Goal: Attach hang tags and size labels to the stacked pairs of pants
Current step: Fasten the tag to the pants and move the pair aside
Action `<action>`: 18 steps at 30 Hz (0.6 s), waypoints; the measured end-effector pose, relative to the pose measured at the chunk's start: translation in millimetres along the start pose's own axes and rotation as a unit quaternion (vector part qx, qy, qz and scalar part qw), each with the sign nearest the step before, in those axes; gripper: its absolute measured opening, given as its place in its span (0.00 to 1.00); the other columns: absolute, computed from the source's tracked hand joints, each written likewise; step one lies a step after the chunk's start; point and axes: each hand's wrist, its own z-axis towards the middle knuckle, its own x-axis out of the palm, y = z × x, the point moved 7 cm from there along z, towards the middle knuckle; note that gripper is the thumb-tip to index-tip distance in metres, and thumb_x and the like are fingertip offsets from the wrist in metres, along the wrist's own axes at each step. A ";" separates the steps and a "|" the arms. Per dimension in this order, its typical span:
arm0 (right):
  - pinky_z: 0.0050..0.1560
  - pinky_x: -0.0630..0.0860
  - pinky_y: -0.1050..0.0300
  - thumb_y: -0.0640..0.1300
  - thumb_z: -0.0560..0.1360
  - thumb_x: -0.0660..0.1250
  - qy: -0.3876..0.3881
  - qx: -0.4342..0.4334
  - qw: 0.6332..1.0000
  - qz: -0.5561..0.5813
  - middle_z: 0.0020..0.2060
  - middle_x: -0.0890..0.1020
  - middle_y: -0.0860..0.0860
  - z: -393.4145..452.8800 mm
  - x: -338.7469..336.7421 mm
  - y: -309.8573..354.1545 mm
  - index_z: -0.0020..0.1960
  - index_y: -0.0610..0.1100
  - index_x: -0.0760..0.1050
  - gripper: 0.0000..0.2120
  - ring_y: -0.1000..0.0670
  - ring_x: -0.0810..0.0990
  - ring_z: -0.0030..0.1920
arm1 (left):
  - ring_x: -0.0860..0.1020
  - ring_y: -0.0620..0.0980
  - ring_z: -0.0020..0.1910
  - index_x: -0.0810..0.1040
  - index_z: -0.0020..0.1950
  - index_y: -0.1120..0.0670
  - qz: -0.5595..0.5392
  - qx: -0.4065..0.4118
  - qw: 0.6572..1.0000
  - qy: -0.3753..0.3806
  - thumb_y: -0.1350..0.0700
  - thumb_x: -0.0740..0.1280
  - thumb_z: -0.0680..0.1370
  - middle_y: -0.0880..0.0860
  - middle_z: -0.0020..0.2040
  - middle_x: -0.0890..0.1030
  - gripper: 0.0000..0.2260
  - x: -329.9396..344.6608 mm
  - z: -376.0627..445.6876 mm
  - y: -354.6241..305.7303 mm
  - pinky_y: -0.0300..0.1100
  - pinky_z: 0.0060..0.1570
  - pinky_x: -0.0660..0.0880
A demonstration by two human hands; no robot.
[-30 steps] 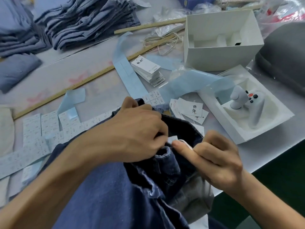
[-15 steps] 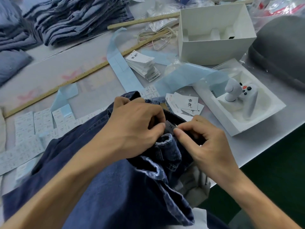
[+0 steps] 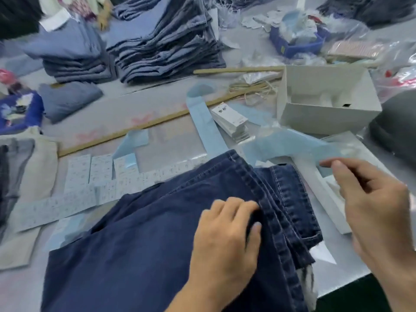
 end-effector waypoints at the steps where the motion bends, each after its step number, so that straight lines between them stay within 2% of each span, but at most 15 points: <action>1: 0.31 0.73 0.70 0.48 0.82 0.66 0.038 -0.027 0.999 -0.002 0.37 0.84 0.59 5.8 15.4 15.7 0.49 0.58 0.84 0.09 0.60 0.78 0.32 | 0.75 0.45 0.50 0.77 0.63 0.44 -0.005 0.025 1.000 0.016 0.48 0.62 0.82 0.40 0.55 0.78 0.11 4.5 1.1 -7.0 0.44 0.48 0.74; 2: 0.30 0.77 0.61 0.51 0.81 0.66 0.086 -0.042 0.995 -0.007 0.36 0.84 0.55 8.7 33.1 30.0 0.50 0.58 0.84 0.08 0.54 0.79 0.31 | 0.76 0.43 0.52 0.76 0.65 0.42 -0.070 0.000 0.997 0.012 0.49 0.63 0.82 0.40 0.56 0.78 0.12 1.7 5.3 -5.4 0.43 0.50 0.75; 3: 0.31 0.80 0.50 0.55 0.80 0.66 0.155 -0.050 0.987 -0.020 0.35 0.84 0.49 9.2 53.6 42.6 0.50 0.59 0.84 0.07 0.43 0.81 0.33 | 0.78 0.42 0.52 0.74 0.67 0.40 -0.184 -0.053 0.982 -0.009 0.51 0.64 0.82 0.40 0.57 0.79 0.13 -6.6 8.9 3.6 0.41 0.51 0.75; 4: 0.36 0.81 0.42 0.59 0.78 0.65 0.241 -0.064 0.968 -0.041 0.37 0.84 0.46 5.2 76.9 55.3 0.50 0.60 0.84 0.10 0.36 0.81 0.37 | 0.79 0.43 0.53 0.72 0.68 0.37 -0.312 -0.116 0.942 -0.037 0.51 0.64 0.82 0.40 0.58 0.80 0.16 -16.8 9.7 18.7 0.39 0.51 0.77; 5: 0.40 0.80 0.39 0.64 0.77 0.63 0.330 -0.082 0.938 -0.065 0.39 0.85 0.46 -3.7 98.8 66.9 0.52 0.60 0.83 0.13 0.36 0.82 0.40 | 0.81 0.45 0.54 0.70 0.71 0.36 -0.405 -0.156 0.899 -0.059 0.50 0.65 0.82 0.40 0.60 0.80 0.18 -26.7 9.4 32.4 0.39 0.51 0.78; 7: 0.46 0.79 0.39 0.66 0.79 0.60 0.468 -0.103 0.874 -0.085 0.44 0.85 0.49 -28.1 137.2 85.5 0.54 0.57 0.82 0.17 0.40 0.82 0.44 | 0.82 0.47 0.58 0.68 0.74 0.38 -0.508 -0.171 0.842 -0.064 0.48 0.66 0.81 0.43 0.63 0.81 0.21 -45.8 9.2 52.8 0.41 0.53 0.79; 9: 0.46 0.79 0.44 0.56 0.82 0.61 0.521 -0.113 0.842 -0.080 0.46 0.84 0.52 -43.6 166.0 100.4 0.53 0.54 0.79 0.10 0.47 0.82 0.44 | 0.83 0.47 0.54 0.76 0.70 0.47 -0.579 -0.150 0.801 -0.032 0.50 0.67 0.80 0.50 0.59 0.84 0.18 -61.3 6.5 68.1 0.43 0.51 0.80; 10: 0.44 0.78 0.50 0.50 0.82 0.61 0.532 -0.109 0.836 -0.071 0.43 0.84 0.52 -48.7 177.1 106.5 0.54 0.53 0.78 0.07 0.51 0.81 0.42 | 0.83 0.47 0.51 0.79 0.66 0.50 -0.590 -0.145 0.794 -0.026 0.51 0.68 0.79 0.52 0.55 0.85 0.15 -68.5 2.6 76.3 0.43 0.49 0.80; 12: 0.37 0.73 0.57 0.45 0.84 0.61 0.547 -0.104 0.828 -0.061 0.39 0.82 0.49 -58.2 195.9 115.7 0.55 0.53 0.76 0.06 0.54 0.76 0.36 | 0.83 0.47 0.46 0.83 0.58 0.51 -0.580 -0.151 0.801 -0.023 0.51 0.71 0.77 0.53 0.48 0.85 0.11 -81.6 -7.7 96.2 0.43 0.46 0.80; 13: 0.35 0.72 0.54 0.45 0.84 0.61 0.547 -0.108 0.828 -0.067 0.37 0.80 0.46 -61.1 203.2 119.6 0.56 0.54 0.76 0.06 0.50 0.74 0.34 | 0.82 0.48 0.44 0.84 0.55 0.50 -0.560 -0.154 0.814 -0.019 0.50 0.73 0.76 0.52 0.46 0.85 0.10 -85.4 -14.2 107.1 0.44 0.46 0.79; 15: 0.36 0.70 0.44 0.49 0.82 0.61 0.535 -0.106 0.835 -0.074 0.36 0.77 0.42 -61.7 214.8 128.0 0.55 0.55 0.77 0.06 0.42 0.71 0.35 | 0.81 0.47 0.40 0.85 0.49 0.47 -0.484 -0.141 0.863 -0.012 0.50 0.75 0.74 0.48 0.42 0.85 0.05 -93.6 -25.8 126.7 0.41 0.43 0.77; 16: 0.37 0.69 0.43 0.52 0.81 0.61 0.528 -0.105 0.840 -0.070 0.36 0.76 0.41 -61.3 219.0 132.1 0.54 0.55 0.77 0.07 0.40 0.71 0.35 | 0.79 0.43 0.37 0.85 0.48 0.46 -0.447 -0.133 0.885 -0.014 0.51 0.75 0.74 0.45 0.41 0.83 0.04 -98.5 -29.9 134.5 0.37 0.40 0.74; 18: 0.35 0.68 0.47 0.53 0.82 0.61 0.524 -0.109 0.844 -0.049 0.35 0.76 0.43 -61.3 226.7 141.0 0.56 0.54 0.78 0.09 0.41 0.69 0.34 | 0.76 0.40 0.36 0.82 0.55 0.40 -0.421 -0.137 0.897 -0.021 0.49 0.75 0.73 0.41 0.43 0.82 0.12 -106.5 -31.3 148.6 0.32 0.38 0.70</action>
